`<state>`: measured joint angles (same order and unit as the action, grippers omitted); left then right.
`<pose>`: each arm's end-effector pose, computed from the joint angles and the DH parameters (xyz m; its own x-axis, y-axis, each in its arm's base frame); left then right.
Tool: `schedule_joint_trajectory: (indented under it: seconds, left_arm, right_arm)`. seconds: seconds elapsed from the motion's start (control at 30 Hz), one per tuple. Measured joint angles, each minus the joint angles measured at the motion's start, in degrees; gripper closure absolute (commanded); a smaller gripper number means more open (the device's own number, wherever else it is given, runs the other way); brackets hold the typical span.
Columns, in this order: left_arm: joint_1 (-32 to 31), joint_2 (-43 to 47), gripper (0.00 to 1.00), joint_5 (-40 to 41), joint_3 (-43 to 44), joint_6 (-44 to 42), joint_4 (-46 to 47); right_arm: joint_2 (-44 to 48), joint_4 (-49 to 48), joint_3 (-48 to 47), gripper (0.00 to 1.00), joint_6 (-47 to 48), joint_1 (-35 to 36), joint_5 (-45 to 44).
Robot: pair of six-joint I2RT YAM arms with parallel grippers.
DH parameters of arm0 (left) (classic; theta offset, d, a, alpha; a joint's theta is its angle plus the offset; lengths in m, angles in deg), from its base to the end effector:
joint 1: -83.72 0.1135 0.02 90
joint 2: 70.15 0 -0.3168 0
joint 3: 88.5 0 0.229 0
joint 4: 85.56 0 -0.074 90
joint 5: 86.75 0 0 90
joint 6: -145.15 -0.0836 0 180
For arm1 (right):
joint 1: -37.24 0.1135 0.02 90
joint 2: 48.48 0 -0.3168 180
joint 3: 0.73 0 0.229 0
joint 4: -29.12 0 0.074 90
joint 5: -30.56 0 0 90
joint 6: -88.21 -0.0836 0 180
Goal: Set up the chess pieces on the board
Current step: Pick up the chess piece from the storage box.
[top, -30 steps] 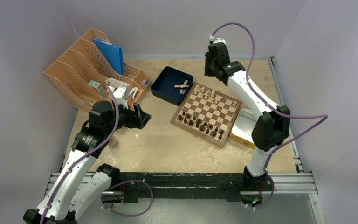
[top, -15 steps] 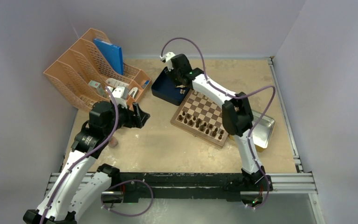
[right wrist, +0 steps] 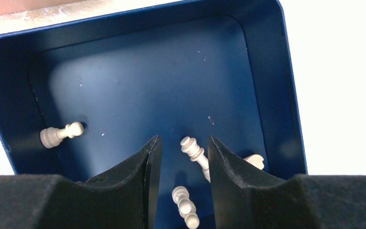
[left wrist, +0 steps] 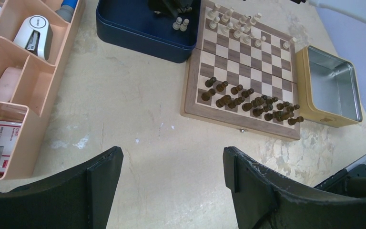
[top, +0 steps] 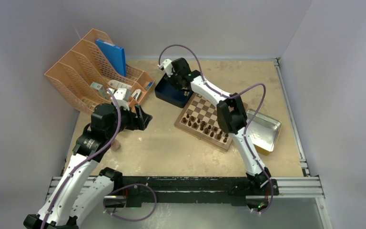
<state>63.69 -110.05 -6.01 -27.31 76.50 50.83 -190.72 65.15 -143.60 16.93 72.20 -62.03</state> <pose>0.1223 -0.0589 0.3404 -0.5063 -0.1979 -0.8393 0.3152 0.8635 -0.3937 0.5167 0.3567 0.2188 -0.2756 -0.5839 -0.7636 -0.6659 0.6889 -0.2864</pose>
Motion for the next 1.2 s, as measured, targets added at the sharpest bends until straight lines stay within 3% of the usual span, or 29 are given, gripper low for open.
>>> schedule_joint_trajectory:
  seconds: [0.87,1.0,1.2]
  left_arm:
    - [0.0,-0.81,0.24,0.52,0.0,0.0,0.0]
    - [0.0,-0.81,0.24,0.61,0.0,0.0,0.0]
    - [0.0,-1.27,0.24,0.74,0.0,0.0,0.0]
  right_arm:
    - [-3.48,2.73,-1.75,0.62,7.26,-2.51,2.78]
    - [-4.44,1.88,-2.23,0.68,8.07,-2.56,3.54]
    - [-4.92,1.46,-2.62,0.87,9.09,-2.56,3.72]
